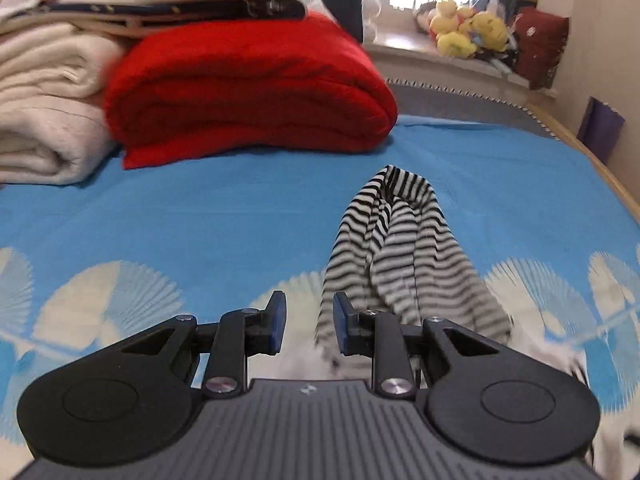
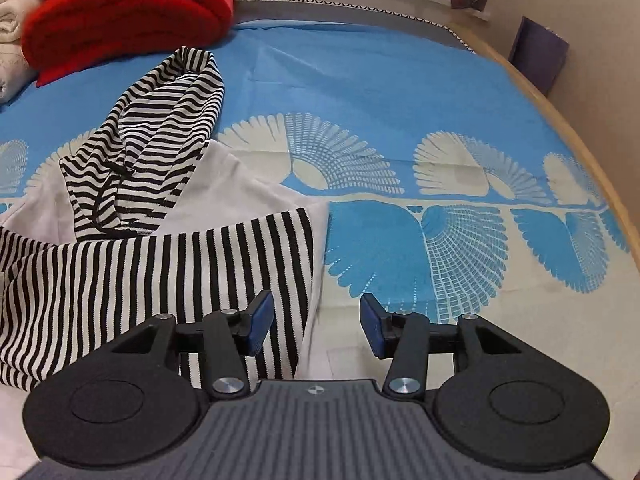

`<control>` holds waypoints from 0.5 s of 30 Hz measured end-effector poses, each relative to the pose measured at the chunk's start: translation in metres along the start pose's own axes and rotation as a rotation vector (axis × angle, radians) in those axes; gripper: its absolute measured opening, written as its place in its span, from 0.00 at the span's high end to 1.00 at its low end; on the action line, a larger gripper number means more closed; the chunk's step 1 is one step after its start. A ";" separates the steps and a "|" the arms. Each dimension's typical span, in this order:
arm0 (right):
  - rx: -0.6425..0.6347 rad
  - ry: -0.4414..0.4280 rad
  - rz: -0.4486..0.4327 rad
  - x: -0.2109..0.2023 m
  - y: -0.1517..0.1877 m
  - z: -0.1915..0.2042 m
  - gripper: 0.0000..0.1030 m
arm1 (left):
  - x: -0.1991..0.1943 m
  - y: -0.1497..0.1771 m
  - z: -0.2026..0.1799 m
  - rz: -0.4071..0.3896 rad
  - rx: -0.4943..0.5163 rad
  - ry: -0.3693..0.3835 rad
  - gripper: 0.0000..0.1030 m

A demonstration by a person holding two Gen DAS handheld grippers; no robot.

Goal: Fold small clothes
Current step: 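Reach to the striped hood and grasp its tip with the left gripper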

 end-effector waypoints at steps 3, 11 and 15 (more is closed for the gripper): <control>0.006 -0.006 0.005 0.003 -0.002 0.001 0.49 | 0.054 -0.033 -0.008 0.075 -0.058 0.021 0.73; 0.038 -0.020 0.033 0.016 -0.005 0.002 0.48 | 0.164 -0.088 -0.041 0.144 -0.045 0.007 0.62; 0.024 -0.026 0.041 0.021 -0.006 0.005 0.48 | 0.208 -0.100 -0.059 0.157 -0.016 -0.016 0.33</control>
Point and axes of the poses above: each gripper's, at about its wrist camera, not at the fingertips, and x roughly the way its jaws point, z to its left, y to its underside, the point moved 5 cm from there along x, roughly the way its jaws point, and after that the axes turned 3 degrees about z, right-handed, at the moved point
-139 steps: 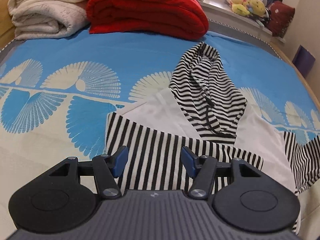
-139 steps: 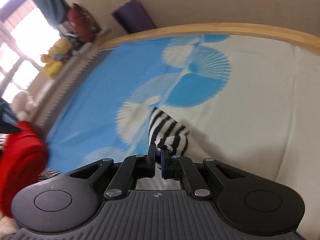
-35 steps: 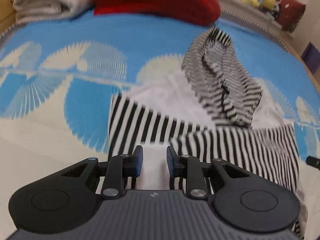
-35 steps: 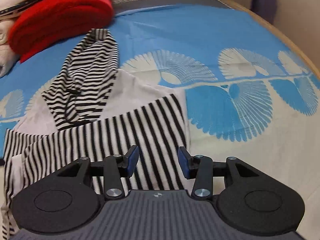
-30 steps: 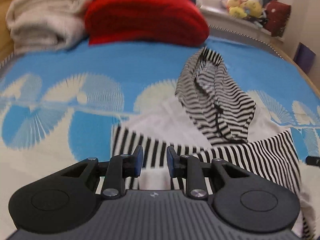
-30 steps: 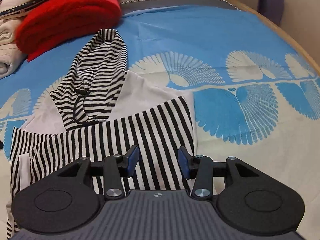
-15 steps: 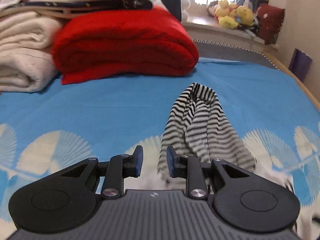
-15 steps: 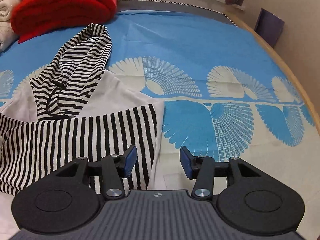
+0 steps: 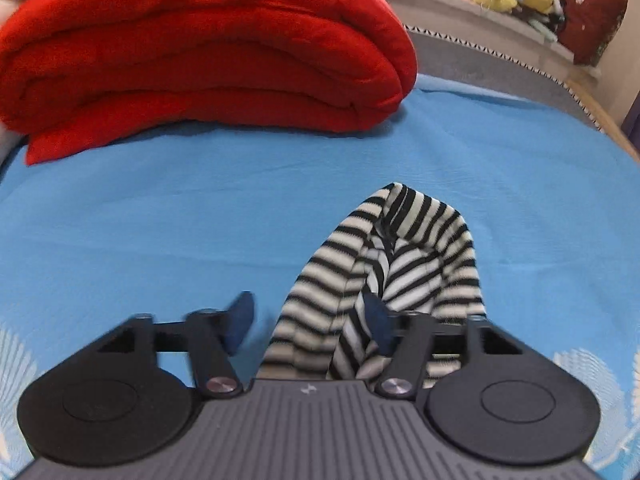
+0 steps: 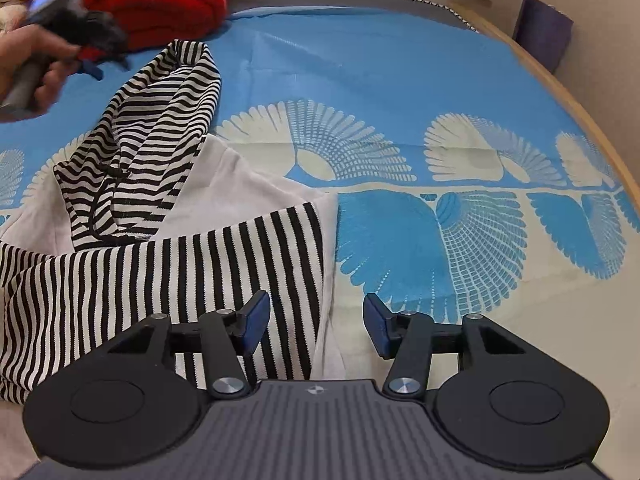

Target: Fold small clothes

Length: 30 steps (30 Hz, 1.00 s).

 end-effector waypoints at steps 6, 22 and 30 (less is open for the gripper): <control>-0.015 0.017 0.014 0.007 0.001 -0.004 0.48 | 0.037 -0.016 -0.012 -0.025 -0.001 -0.057 0.33; 0.075 0.005 -0.046 -0.016 -0.012 -0.027 0.48 | -0.120 0.077 -0.033 -0.313 0.290 0.100 0.99; 0.124 -0.039 -0.112 -0.041 -0.010 -0.026 0.49 | -0.312 0.317 -0.002 -0.269 0.448 0.342 0.98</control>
Point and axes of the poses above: each gripper's, at about its wrist camera, not at the fingertips, and x roughly the way its jaws point, z to its left, y to its underside, the point moved 5 cm from there along x, roughly the way its jaws point, and after that the axes turned 3 degrees about z, right-handed, at the moved point
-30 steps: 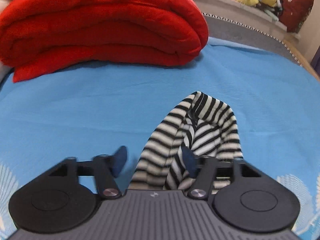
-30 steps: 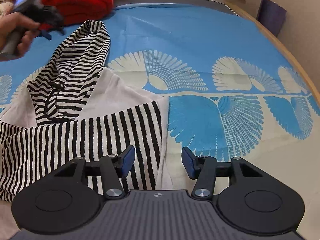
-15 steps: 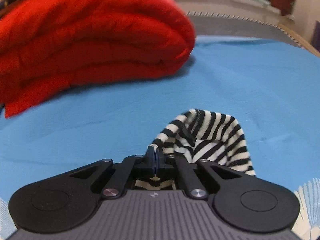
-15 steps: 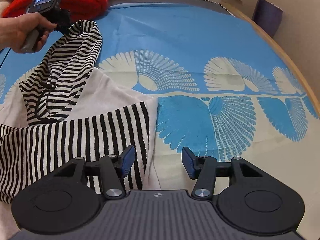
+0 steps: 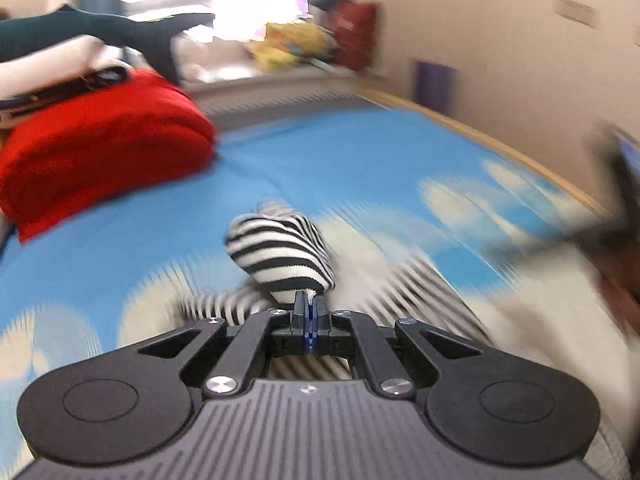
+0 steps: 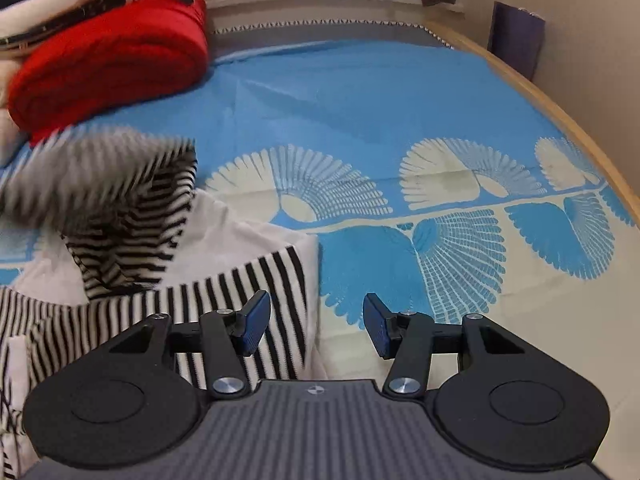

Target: Fold small clothes

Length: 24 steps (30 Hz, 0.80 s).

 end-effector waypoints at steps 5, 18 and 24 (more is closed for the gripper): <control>0.102 -0.075 -0.014 -0.006 0.002 0.000 0.64 | -0.062 0.043 -0.006 0.063 -0.103 0.042 0.71; 0.277 -0.282 0.253 0.048 0.041 0.042 0.66 | 0.059 0.105 0.075 0.355 -0.853 -0.006 0.71; 0.303 -0.251 0.314 0.071 0.053 0.061 0.65 | 0.079 0.102 0.065 0.379 -0.851 0.018 0.69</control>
Point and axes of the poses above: each gripper's, at about its wrist camera, not at the fingertips, and x roughly the way its jaws point, z to its left, y to its underside, the point moved 5 cm from there along x, roughly the way its jaws point, and after that the axes turned 3 degrees about z, right-handed, at the moved point
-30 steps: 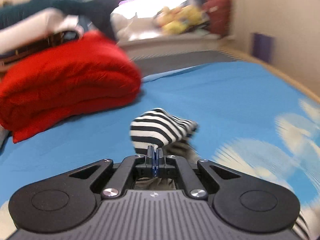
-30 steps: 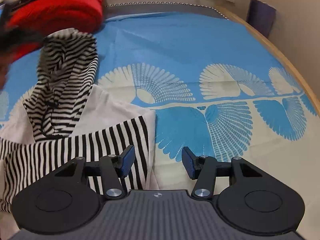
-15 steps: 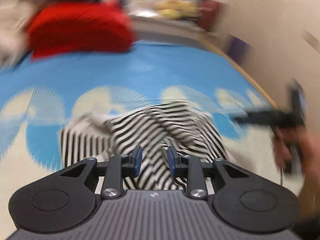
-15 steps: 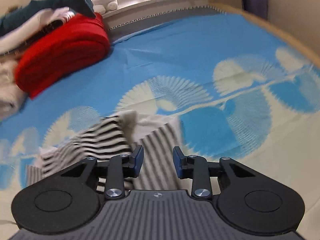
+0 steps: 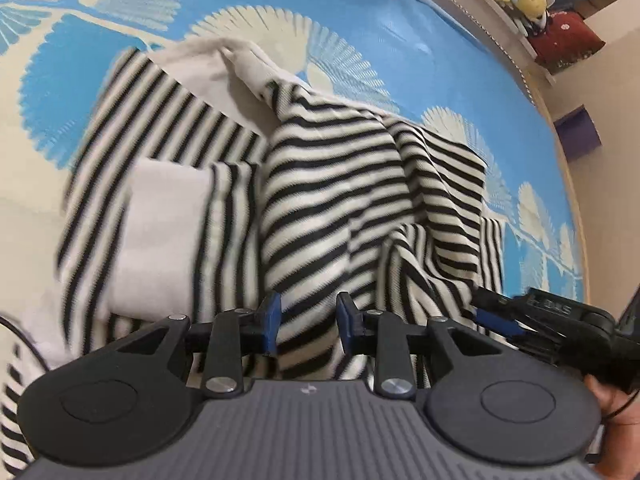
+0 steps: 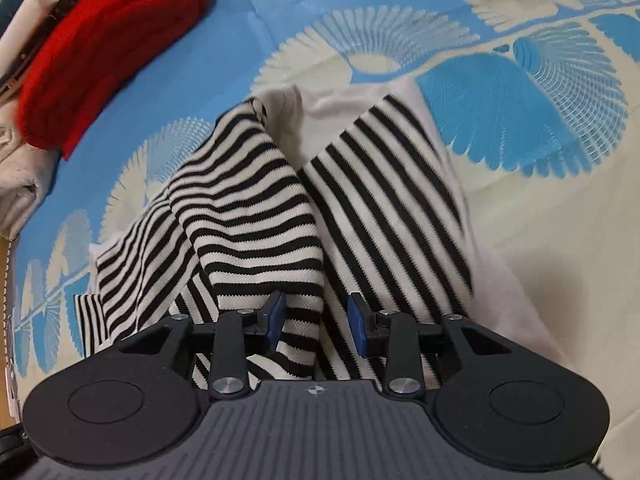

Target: Fold small clothes

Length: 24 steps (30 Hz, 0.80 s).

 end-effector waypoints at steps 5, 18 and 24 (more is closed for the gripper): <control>0.019 -0.056 -0.045 -0.009 -0.003 0.008 0.99 | 0.009 -0.002 -0.004 -0.014 0.051 -0.082 0.99; 0.079 -0.136 0.032 -0.059 0.007 -0.019 1.00 | -0.048 -0.022 0.055 -0.089 -0.076 -0.060 0.99; 0.070 -0.048 0.022 -0.041 0.008 -0.022 0.86 | -0.037 -0.016 0.072 -0.008 -0.120 -0.070 0.63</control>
Point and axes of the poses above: each gripper's, at about its wrist camera, not at the fingertips, and x roughly the way its jaws point, z to its left, y to its underside, the point moved 5 cm from there along x, roughly the way its jaws point, and after that the axes turned 3 degrees about z, right-handed, at the moved point
